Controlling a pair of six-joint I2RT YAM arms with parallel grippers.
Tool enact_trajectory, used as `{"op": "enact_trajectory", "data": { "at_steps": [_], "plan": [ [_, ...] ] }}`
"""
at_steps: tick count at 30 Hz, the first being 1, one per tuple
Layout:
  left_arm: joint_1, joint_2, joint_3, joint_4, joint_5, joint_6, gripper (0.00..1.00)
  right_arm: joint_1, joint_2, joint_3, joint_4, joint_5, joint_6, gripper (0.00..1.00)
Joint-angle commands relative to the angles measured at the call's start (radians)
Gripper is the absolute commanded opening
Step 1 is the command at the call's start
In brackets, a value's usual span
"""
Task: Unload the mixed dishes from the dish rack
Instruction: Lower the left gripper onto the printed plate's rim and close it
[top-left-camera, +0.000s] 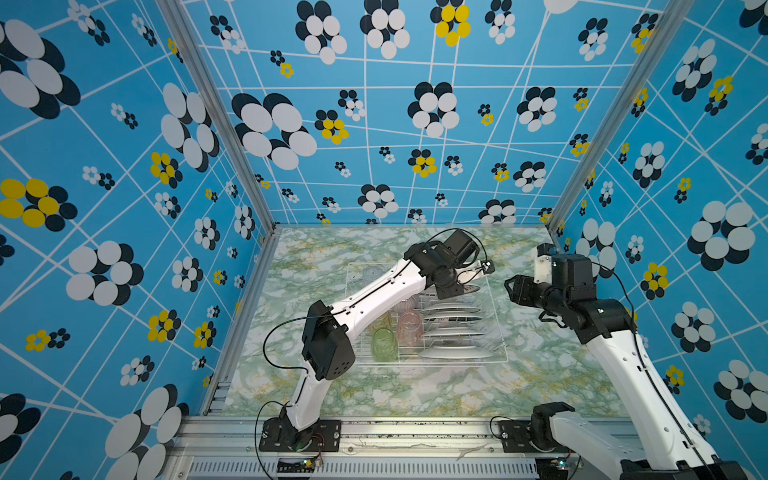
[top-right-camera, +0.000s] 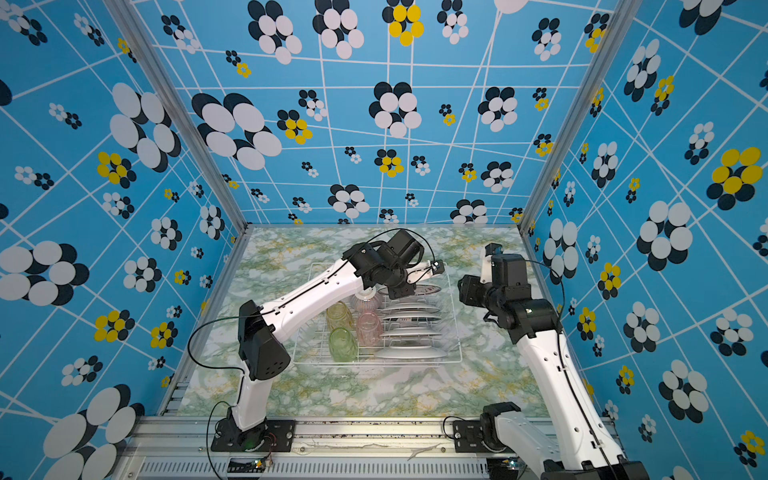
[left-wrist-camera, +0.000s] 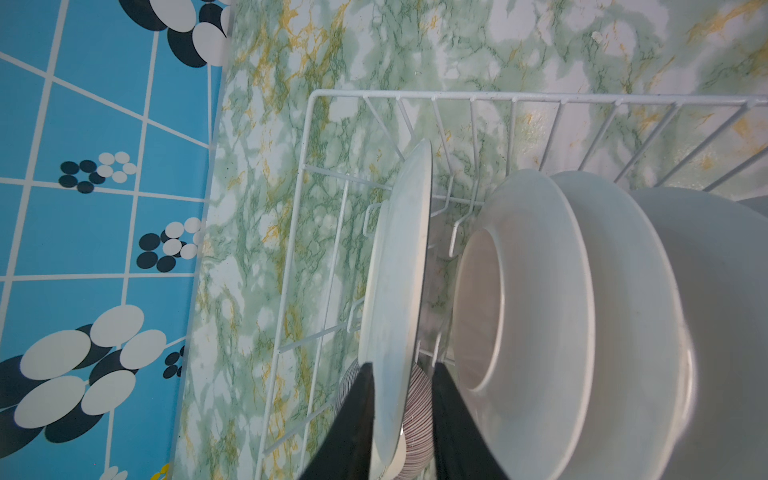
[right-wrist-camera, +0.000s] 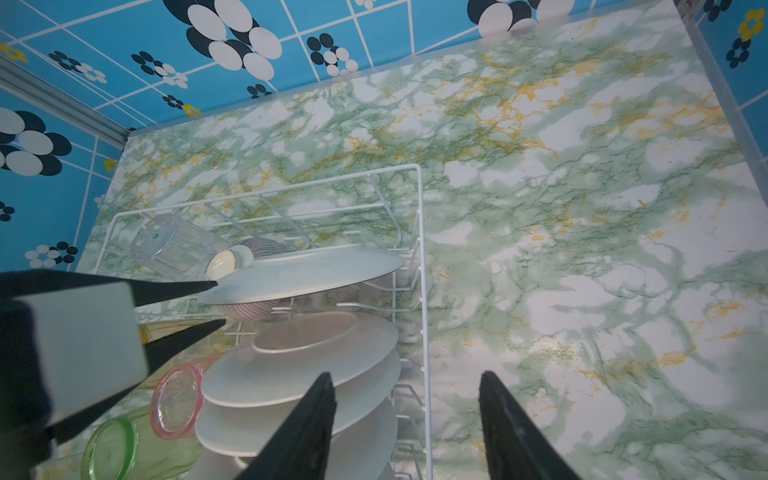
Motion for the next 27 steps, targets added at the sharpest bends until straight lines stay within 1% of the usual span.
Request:
{"op": "enact_trajectory", "data": {
  "at_steps": [1,4,9,15,17,21,27],
  "plan": [
    [0.014,0.022,0.013,-0.021,0.012,0.008,0.27,0.008,0.002,-0.009,0.01,0.001,-0.014,0.58],
    [0.015,0.024,0.012,-0.022,0.014,0.006,0.27,0.008,0.005,-0.01,0.015,0.001,-0.013,0.58],
    [0.023,0.05,0.011,-0.002,-0.031,0.017,0.27,0.008,0.014,-0.012,0.022,-0.003,-0.009,0.58],
    [0.04,0.079,0.03,-0.011,-0.022,0.022,0.26,0.008,0.01,-0.022,0.02,0.005,-0.01,0.59],
    [0.045,0.085,0.029,-0.005,-0.033,0.021,0.24,0.007,0.01,-0.023,0.02,0.006,-0.01,0.59],
    [0.045,0.096,0.028,0.014,-0.069,0.019,0.15,0.008,0.01,-0.025,0.021,0.004,-0.009,0.59],
    [0.045,0.087,-0.004,0.077,-0.109,0.022,0.09,0.008,0.009,-0.029,0.022,-0.001,-0.005,0.59]
  ]
}}
